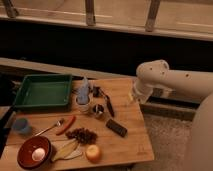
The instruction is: Place eraser in plastic cup
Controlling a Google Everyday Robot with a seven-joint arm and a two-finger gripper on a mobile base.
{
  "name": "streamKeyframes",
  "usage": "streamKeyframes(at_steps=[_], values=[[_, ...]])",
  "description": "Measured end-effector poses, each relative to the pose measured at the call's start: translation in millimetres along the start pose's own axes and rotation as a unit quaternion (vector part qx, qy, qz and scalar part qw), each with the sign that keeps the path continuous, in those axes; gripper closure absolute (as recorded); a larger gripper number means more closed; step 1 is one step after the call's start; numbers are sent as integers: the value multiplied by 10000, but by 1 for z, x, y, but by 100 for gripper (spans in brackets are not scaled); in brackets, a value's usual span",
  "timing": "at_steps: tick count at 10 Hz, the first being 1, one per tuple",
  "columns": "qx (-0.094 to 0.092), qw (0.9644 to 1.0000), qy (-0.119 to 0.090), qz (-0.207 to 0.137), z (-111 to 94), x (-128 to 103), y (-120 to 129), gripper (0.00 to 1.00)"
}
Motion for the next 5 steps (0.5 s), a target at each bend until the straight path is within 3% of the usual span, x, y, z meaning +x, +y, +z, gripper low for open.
streamKeyframes(at_steps=[2,5], values=[[-67,9983,152,-561,8,-14,33,40],[-128,9906,406,-1302,18,-8,70,40]])
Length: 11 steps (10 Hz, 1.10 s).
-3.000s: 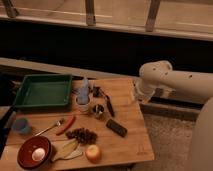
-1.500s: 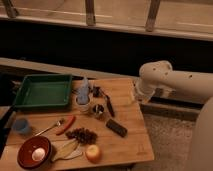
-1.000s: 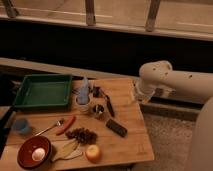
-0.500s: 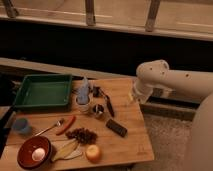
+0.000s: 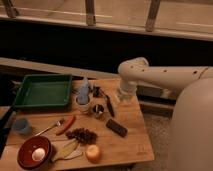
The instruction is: Place eraser in plastic cup
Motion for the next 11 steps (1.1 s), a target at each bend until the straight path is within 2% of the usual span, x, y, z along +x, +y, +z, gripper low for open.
streamKeyframes(at_steps=[3,6,9,11], values=[[26,9979,222,-606,18,1,41,40],[84,9942,399,-996,31,1,62,40],[134,9896,541,-1325,36,3,78,40],[159,9896,517,-1335,36,3,76,40]])
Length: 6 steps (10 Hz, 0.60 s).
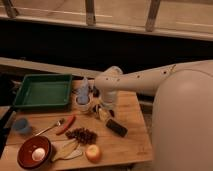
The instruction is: Place eraser in plastic cup
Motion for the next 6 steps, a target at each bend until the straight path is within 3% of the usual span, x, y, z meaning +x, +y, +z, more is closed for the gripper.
streamKeyframes(at_steps=[3,6], values=[[-39,10000,34,-22,1,-2,1,40],[-90,9994,278,-162,16,-7,2,40]])
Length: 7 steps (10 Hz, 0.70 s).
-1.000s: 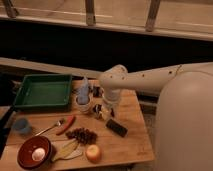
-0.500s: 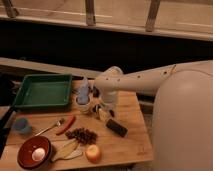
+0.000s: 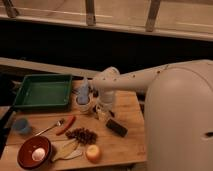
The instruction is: Place eraser in plastic cup
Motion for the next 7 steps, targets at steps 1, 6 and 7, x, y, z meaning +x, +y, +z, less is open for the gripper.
streamKeyframes(at_steps=[1,6,7], values=[[-7,9999,105,22,5,2,-3,40],[-81,9988,407,267,27,15,-19,40],[-122,9986,427,298,31,15,-20,40]])
